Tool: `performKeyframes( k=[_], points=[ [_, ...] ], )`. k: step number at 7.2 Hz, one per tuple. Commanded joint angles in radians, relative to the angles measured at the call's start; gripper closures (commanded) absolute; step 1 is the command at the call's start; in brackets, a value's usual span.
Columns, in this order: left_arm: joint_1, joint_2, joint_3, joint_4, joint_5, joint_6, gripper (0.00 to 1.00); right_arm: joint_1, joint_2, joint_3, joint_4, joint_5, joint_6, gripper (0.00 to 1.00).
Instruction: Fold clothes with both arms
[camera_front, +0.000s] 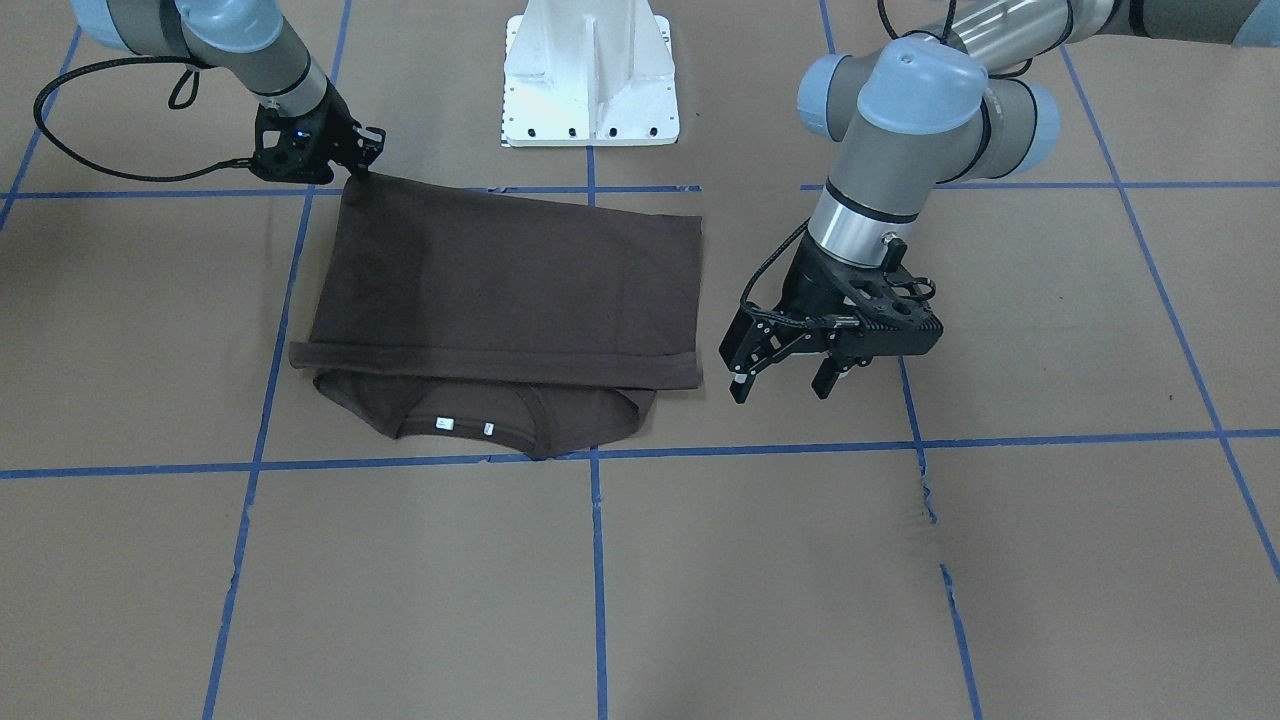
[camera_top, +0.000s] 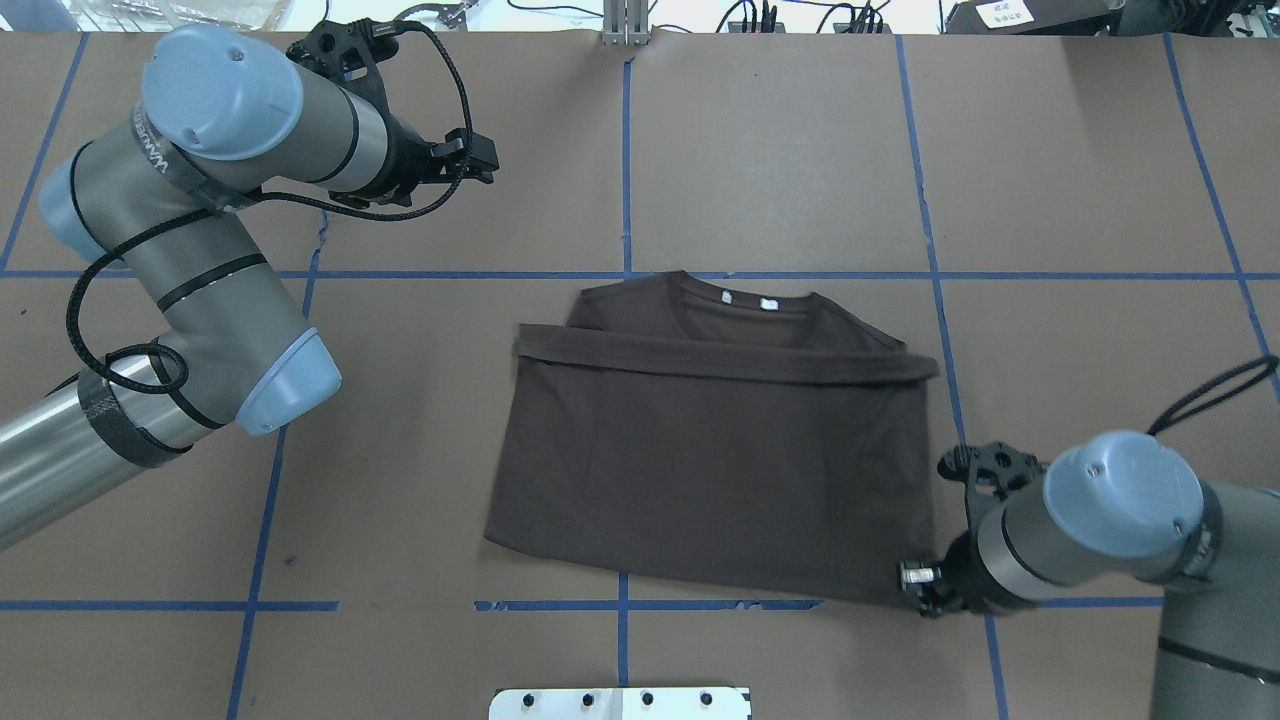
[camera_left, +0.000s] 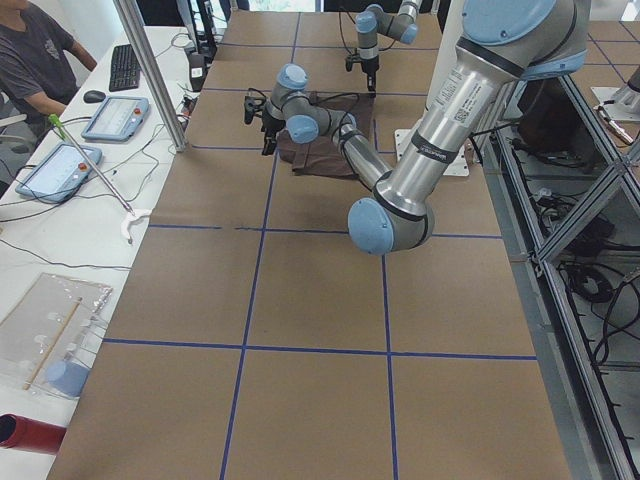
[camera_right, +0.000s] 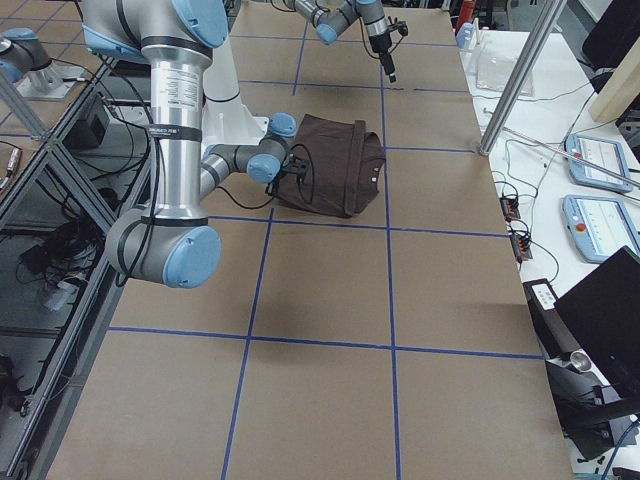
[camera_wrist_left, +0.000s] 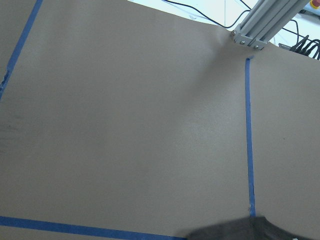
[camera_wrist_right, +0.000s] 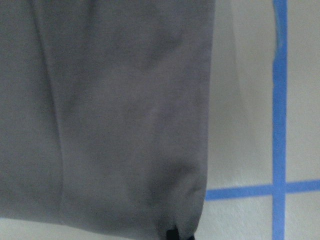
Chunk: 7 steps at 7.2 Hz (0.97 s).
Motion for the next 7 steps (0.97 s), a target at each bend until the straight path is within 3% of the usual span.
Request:
performKeyframes(
  k=[1, 3, 4, 5, 7],
  points=[
    [0.002, 0.002, -0.011, 0.001, 0.003, -0.012, 0.00, -0.129, -0.069, 0.073, 0.003, -0.043, 0.150, 0.01],
    [0.073, 0.022, -0.079, 0.027, 0.005, -0.129, 0.01, -0.095, -0.049, 0.090, 0.003, -0.118, 0.174, 0.00],
    [0.155, 0.060, -0.106, 0.035, 0.023, -0.238, 0.01, 0.010, 0.044, 0.081, 0.003, -0.110, 0.165, 0.00],
    [0.245, 0.091, -0.132, 0.038, 0.069, -0.344, 0.01, 0.103, 0.071, 0.085, 0.004, -0.097, 0.151, 0.00],
    [0.402, 0.115, -0.149, 0.091, 0.138, -0.558, 0.02, 0.299, 0.160, 0.082, 0.003, 0.011, 0.131, 0.00]
  ],
)
